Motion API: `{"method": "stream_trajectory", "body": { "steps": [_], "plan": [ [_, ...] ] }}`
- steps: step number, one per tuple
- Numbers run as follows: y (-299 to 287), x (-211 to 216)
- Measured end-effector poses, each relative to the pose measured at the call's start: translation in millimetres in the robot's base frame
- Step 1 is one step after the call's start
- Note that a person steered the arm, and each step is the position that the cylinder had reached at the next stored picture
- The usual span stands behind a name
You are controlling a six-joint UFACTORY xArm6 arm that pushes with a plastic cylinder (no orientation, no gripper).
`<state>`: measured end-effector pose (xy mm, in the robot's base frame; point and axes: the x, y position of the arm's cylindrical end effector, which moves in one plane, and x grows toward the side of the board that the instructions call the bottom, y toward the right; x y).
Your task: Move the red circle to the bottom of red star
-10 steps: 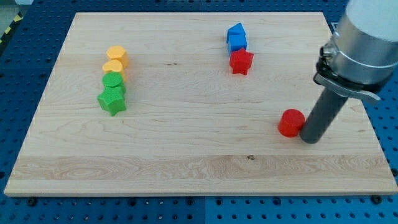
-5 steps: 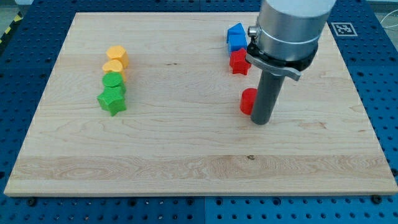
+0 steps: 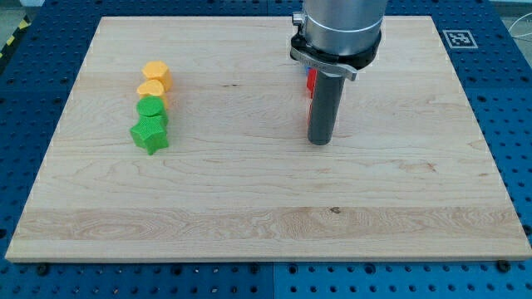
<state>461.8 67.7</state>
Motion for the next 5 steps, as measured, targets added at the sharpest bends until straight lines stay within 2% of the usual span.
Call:
{"method": "stream_trajectory", "body": {
  "steps": [5],
  "plan": [
    [0.0,-30.4]
  ]
}}
